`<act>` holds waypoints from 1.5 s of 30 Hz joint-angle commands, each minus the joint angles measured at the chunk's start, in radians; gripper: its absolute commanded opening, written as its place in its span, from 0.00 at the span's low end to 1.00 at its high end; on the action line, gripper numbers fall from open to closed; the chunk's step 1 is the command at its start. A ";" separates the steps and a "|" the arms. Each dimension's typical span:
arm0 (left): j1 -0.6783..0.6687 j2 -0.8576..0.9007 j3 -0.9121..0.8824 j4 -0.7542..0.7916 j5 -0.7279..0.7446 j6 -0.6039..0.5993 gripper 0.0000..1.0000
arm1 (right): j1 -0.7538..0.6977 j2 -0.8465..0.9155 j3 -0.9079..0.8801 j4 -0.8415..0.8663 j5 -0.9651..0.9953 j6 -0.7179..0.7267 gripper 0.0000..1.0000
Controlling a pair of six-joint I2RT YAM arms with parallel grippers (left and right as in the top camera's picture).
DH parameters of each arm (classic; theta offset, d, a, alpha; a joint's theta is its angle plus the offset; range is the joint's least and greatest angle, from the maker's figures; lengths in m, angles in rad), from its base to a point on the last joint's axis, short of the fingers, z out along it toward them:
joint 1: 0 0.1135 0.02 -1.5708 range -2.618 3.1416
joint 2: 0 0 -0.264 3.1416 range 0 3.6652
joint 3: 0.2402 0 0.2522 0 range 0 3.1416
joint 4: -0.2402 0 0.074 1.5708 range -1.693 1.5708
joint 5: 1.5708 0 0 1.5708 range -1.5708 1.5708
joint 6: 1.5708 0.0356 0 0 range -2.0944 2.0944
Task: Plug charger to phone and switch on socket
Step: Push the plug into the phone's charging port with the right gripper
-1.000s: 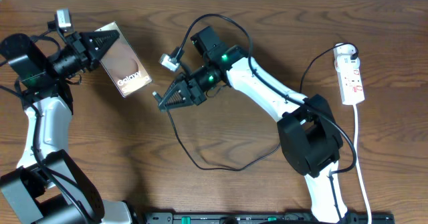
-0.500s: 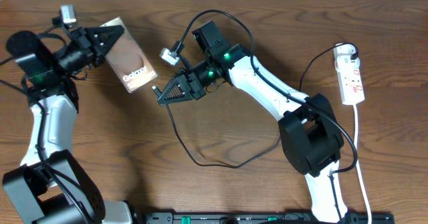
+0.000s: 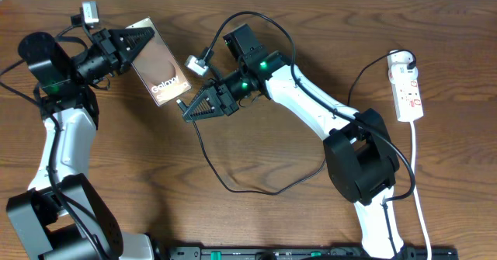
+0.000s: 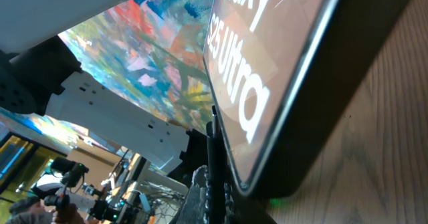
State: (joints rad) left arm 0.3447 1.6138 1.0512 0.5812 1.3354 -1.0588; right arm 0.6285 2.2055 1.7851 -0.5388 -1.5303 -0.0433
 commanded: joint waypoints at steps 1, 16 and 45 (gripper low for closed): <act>-0.005 -0.013 -0.004 0.011 0.003 -0.017 0.08 | 0.000 0.005 0.019 0.002 -0.017 0.006 0.01; -0.011 -0.013 -0.004 0.011 0.027 -0.016 0.07 | -0.002 0.005 0.019 0.005 -0.017 0.006 0.01; -0.029 -0.013 -0.004 0.050 0.036 -0.017 0.07 | -0.023 0.005 0.019 0.035 -0.005 0.064 0.01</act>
State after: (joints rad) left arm 0.3286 1.6138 1.0512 0.6151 1.3540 -1.0588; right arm 0.6193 2.2055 1.7851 -0.5205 -1.5307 -0.0212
